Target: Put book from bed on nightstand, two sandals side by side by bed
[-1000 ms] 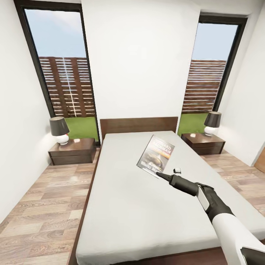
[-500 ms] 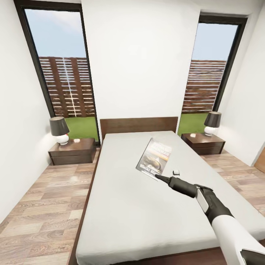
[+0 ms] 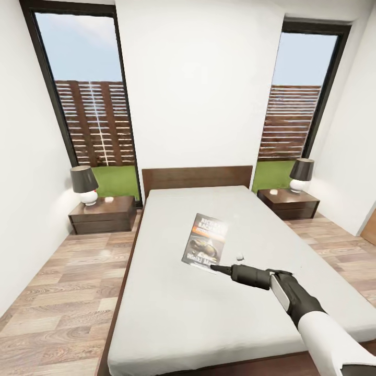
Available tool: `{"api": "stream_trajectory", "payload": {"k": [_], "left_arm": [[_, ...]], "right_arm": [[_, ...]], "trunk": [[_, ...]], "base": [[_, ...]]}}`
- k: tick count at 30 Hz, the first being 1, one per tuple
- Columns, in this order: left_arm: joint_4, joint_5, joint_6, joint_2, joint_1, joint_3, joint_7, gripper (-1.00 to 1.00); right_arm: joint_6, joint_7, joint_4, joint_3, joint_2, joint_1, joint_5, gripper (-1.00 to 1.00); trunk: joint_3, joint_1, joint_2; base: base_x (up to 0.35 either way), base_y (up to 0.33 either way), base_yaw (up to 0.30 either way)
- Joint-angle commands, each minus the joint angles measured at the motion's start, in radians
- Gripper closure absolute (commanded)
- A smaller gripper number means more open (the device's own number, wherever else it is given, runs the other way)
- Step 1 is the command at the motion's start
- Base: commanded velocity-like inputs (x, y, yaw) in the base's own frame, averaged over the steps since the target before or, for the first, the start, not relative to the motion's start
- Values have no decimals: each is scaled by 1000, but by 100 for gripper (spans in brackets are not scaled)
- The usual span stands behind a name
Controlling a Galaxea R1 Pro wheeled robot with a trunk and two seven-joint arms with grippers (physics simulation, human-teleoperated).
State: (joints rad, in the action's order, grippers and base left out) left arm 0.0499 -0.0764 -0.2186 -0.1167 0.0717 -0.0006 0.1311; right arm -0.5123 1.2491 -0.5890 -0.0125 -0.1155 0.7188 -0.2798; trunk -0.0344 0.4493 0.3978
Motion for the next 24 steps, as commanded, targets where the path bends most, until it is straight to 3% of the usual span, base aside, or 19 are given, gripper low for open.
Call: {"api": "stream_trajectory", "payload": {"k": [1, 6, 24], "left_arm": [[-1, -8, -4, 0, 1, -1, 0, -100], [-1, -8, -4, 0, 1, -1, -1, -100], [-1, -8, -7, 0, -4, -1, -1, -100]], "right_arm": [[-9, -2, 1, -15, 0, -2, -8, 100], [-11, -5, 4, -55, 1, -17, -8, 100], [-11, -10, 6, -75, 8, -62, -9, 100]], "trunk": [[-2, 1, 2], [-2, 1, 2], [-2, 1, 2]], "base": [[0, 0, 0], [0, 0, 0], [0, 0, 0]]}}
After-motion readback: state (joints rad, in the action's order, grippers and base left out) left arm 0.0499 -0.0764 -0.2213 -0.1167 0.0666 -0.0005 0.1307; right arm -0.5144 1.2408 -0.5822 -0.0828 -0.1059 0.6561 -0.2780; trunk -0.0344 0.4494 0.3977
